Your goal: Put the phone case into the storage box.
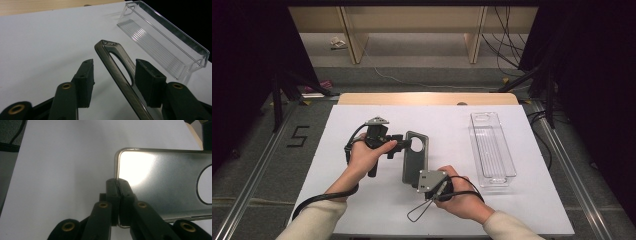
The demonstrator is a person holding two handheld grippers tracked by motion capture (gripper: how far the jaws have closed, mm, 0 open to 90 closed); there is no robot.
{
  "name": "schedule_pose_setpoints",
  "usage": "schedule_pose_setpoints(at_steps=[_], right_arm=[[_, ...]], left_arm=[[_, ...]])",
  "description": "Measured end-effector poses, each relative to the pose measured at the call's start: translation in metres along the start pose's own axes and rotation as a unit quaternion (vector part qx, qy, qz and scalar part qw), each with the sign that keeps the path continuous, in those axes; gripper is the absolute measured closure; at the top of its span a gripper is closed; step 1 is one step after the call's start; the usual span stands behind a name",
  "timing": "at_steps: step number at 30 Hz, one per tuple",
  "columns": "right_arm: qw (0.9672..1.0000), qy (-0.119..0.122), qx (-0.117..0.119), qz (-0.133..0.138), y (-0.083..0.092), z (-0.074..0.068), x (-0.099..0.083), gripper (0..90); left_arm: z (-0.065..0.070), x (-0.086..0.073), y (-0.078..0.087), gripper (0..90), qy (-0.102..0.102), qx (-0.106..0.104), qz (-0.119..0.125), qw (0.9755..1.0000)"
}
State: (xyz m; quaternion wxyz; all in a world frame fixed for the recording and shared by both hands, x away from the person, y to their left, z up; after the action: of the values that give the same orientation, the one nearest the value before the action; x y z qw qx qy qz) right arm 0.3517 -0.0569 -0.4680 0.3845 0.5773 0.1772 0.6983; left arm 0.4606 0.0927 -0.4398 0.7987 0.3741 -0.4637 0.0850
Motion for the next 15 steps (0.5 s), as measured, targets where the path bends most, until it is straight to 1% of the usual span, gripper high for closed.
schedule_pose_setpoints(at_steps=[4, 8, 15], right_arm=[[1.0, -0.001, 0.001, -0.003, -0.0001, -0.0008, -0.0004, 89.3], [1.0, 0.008, -0.001, 0.0, -0.0009, -0.0002, 0.0003, 89.3], [1.0, 0.005, 0.001, 0.0, -0.0003, -0.0017, 0.0008, 89.3]], left_arm=[[0.0011, -0.0003, -0.0009, 53.4, 0.007, -0.005, -0.002, 1.0], [0.0006, -0.0008, -0.0016, 57.0, 0.014, -0.007, -0.004, 0.9999], [-0.0005, -0.0023, -0.0014, 63.8, 0.035, -0.009, -0.003, 0.9994]])
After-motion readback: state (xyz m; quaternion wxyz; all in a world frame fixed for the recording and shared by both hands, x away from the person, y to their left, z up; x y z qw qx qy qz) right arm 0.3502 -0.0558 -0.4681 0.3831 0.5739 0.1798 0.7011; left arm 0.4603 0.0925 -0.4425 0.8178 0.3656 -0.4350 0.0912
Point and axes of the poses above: each handheld gripper's, and its own axes: y roughly backward along the jaws, x roughly out of its top, z roughly to its right, the point moved 5 cm from there along -y, roughly forward along the jaws, and after that the axes turned 5 degrees about -y, right-handed, at the moved point
